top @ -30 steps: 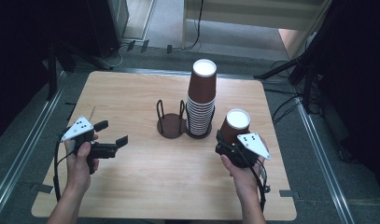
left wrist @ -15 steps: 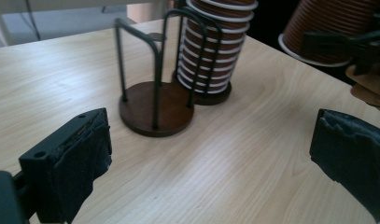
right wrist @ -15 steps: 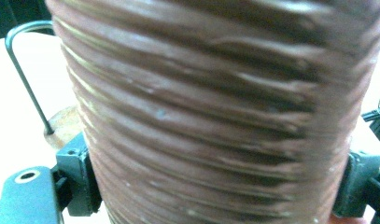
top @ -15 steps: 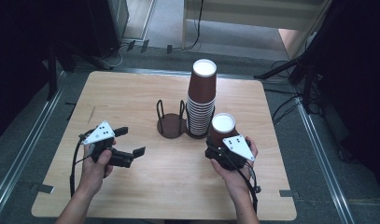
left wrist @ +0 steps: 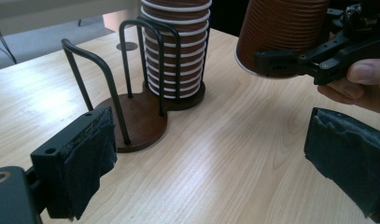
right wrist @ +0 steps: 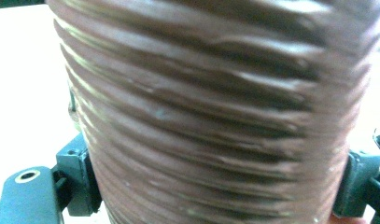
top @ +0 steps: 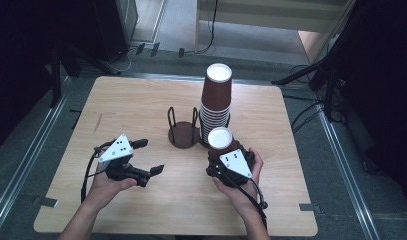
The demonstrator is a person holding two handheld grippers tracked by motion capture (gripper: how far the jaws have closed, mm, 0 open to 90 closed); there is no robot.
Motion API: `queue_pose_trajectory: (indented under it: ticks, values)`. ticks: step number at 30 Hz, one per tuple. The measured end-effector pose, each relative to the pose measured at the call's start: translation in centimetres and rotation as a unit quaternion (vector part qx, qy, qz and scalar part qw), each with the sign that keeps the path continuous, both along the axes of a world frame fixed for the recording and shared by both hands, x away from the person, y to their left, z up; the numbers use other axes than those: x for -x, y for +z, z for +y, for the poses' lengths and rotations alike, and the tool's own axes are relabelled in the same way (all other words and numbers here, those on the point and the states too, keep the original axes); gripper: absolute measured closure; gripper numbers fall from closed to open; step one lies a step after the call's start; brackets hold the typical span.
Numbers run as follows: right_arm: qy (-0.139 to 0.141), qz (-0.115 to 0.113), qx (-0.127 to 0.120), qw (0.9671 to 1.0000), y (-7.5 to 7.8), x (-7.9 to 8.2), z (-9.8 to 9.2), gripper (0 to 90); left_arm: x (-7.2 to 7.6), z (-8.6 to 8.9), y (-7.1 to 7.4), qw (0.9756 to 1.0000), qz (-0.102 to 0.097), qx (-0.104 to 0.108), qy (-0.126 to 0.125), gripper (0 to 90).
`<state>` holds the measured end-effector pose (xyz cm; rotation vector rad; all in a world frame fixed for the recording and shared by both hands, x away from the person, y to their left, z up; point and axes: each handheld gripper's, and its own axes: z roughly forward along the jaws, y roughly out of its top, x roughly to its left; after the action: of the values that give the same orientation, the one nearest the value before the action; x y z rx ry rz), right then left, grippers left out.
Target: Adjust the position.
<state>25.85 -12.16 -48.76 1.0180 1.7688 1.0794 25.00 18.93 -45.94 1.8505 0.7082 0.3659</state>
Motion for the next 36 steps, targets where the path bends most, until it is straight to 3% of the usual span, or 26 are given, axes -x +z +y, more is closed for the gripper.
queue_pose_trajectory:
  ticks: [7, 14, 19, 25, 30, 36]
  values:
    - [0.014, -0.004, 0.021, 0.9997, -0.3, 0.2, 0.7, 13.2, 0.0, -0.4, -0.2, 0.9999, 0.004, -0.013, -0.005, 2.2]
    - [0.037, -0.012, 0.046, 0.9982, -0.6, 0.6, 1.3, 13.4, 0.2, -1.2, -0.3, 0.9992, 0.002, -0.029, -0.028, 2.2]
    - [0.046, -0.016, 0.057, 0.9972, -0.9, 0.6, 1.7, 13.4, 0.3, -1.6, -0.3, 0.9986, 0.010, -0.026, -0.044, 2.3]
    - [0.068, -0.031, 0.086, 0.9935, -1.6, 1.0, 2.6, 13.4, 0.5, -2.0, -0.5, 0.9984, 0.005, -0.042, -0.039, 5.8]
    - [0.087, -0.041, 0.105, 0.9897, -2.0, 1.3, 3.2, 13.4, 0.7, -2.4, -0.7, 0.9971, 0.005, -0.052, -0.054, 6.6]
    - [0.114, -0.053, 0.133, 0.9830, -2.6, 1.8, 4.1, 13.3, 1.0, -3.0, -0.7, 0.9957, 0.009, -0.063, -0.068, 4.3]
